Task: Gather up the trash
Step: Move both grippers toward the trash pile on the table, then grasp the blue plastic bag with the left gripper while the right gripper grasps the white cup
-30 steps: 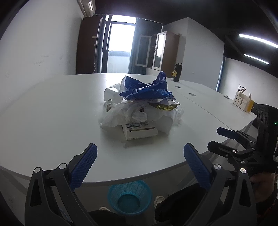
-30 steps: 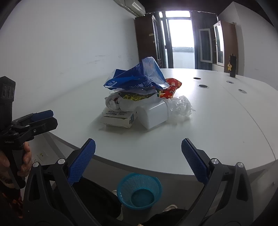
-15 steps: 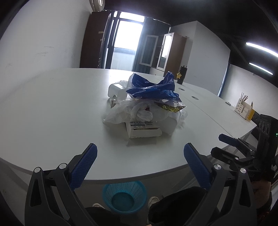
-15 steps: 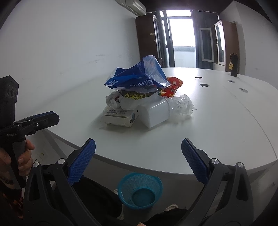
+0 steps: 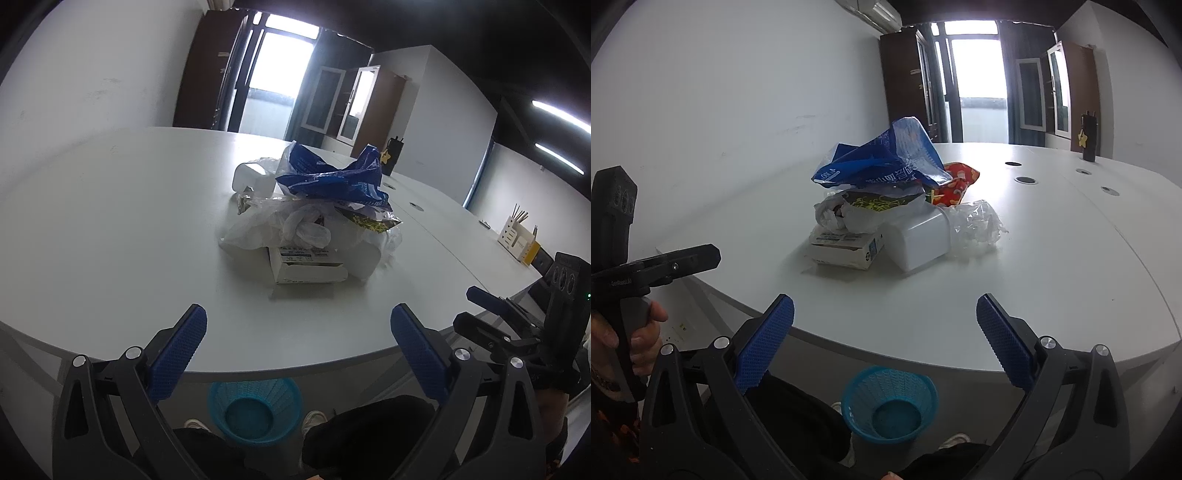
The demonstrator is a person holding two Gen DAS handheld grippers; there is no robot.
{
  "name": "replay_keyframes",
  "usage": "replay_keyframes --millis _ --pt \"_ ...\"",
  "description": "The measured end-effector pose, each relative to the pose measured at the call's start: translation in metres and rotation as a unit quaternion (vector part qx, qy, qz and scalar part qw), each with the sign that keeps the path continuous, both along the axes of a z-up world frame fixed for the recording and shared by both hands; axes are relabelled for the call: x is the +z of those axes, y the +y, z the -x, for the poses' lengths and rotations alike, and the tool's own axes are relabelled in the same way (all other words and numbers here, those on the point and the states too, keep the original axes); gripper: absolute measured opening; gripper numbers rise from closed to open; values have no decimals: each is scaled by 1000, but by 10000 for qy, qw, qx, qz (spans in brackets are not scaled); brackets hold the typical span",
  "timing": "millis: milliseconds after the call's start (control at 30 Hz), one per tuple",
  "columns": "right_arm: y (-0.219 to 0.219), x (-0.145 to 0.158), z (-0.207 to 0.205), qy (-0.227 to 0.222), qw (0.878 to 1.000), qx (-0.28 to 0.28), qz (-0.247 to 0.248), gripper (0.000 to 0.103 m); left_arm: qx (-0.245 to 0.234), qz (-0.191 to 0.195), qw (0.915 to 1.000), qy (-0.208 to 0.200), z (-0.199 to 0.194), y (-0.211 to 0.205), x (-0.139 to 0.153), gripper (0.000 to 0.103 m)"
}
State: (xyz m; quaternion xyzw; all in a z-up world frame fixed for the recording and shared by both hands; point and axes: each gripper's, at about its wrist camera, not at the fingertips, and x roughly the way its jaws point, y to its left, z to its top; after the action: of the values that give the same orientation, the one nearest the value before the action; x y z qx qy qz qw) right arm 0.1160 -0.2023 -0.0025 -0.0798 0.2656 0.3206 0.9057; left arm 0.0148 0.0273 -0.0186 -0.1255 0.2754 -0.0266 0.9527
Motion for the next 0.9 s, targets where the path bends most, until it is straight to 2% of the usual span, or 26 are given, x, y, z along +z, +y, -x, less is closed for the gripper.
replay_keyframes --millis 300,500,600,667,733,900 --pt "3 -3 -2 30 10000 88 36 95 144 -191 9997 20 -3 -2 -5 97" --pt "-3 -3 -6 17 10000 27 42 95 197 -48 9998 5 -5 1 -5 97" --pt "-8 -1 -12 0 10000 -32 67 95 155 190 9997 -54 -6 8 0 97" --pt "-9 -1 -16 4 9999 -62 99 95 133 143 9998 -86 -12 11 6 97" --pt "-5 0 -21 -17 9998 -23 178 95 183 74 9996 -185 -18 14 14 97" --pt "14 -1 -41 -105 9989 179 409 95 147 239 9995 -177 -40 20 21 97"
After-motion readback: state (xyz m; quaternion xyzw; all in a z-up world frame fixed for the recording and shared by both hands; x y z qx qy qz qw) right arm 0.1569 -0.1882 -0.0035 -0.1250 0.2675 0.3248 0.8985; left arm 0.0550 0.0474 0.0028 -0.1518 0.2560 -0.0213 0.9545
